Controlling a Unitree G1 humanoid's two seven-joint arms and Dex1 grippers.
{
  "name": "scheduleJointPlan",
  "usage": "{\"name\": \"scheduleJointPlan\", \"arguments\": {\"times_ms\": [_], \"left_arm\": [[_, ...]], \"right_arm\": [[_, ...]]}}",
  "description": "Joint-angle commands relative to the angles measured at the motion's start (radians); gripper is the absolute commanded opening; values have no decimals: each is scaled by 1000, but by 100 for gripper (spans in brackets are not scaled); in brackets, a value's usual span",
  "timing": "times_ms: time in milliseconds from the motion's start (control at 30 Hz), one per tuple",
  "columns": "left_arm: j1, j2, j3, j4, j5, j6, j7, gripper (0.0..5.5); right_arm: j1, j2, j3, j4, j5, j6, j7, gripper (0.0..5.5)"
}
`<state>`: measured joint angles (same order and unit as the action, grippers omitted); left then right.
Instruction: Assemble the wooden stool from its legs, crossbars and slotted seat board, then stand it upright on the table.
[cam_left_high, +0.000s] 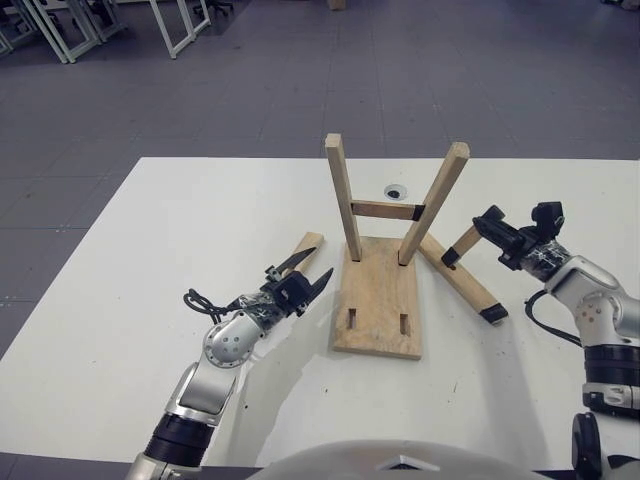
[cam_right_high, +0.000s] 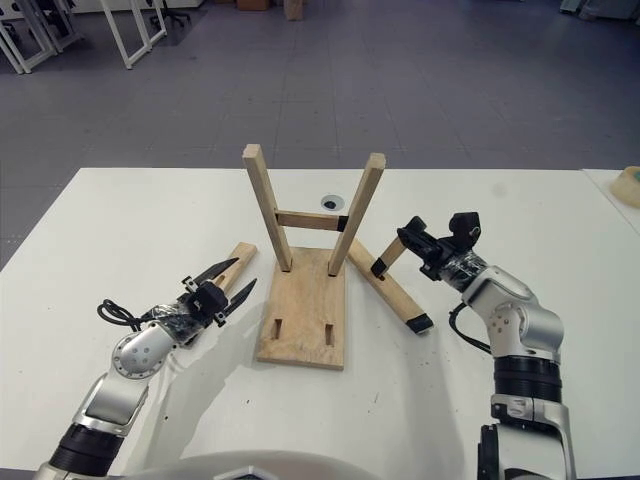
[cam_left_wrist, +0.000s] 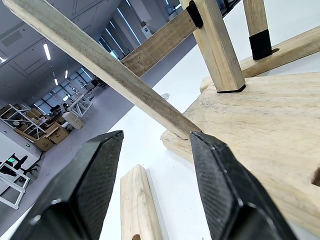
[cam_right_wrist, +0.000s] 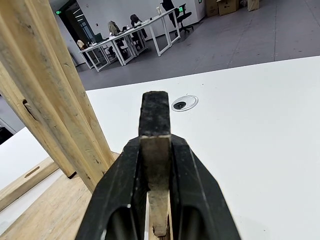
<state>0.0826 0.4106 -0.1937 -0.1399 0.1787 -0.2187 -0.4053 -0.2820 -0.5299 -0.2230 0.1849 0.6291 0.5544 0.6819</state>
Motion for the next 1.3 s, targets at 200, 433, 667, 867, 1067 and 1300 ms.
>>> {"name": "scheduleJointPlan", "arguments": {"times_ms": [200,433,667,867,1067,1300], "left_arm": [[8,-3,11,-3,5,7,15,246],[19,-9,10,-13,8,18,29,246],[41,-12,11,-27,12,25,32,246],[40,-12,9,-25,12,29,30,246],[27,-10,10,-20,8,33,24,246],[30,-11,11,-25,8,39,25,246]], "right_arm": [[41,-39,-32,18,-42,21,-16,41],[2,24,-155,-160,110,64,-83,41],[74,23,-149,-310,100,77,-152,41],[144,-8,-121,-243,14,27,-105,41],[148,6,-96,-186,-35,-9,-90,41],[142,8,-66,-138,-78,-41,-69,41]]}}
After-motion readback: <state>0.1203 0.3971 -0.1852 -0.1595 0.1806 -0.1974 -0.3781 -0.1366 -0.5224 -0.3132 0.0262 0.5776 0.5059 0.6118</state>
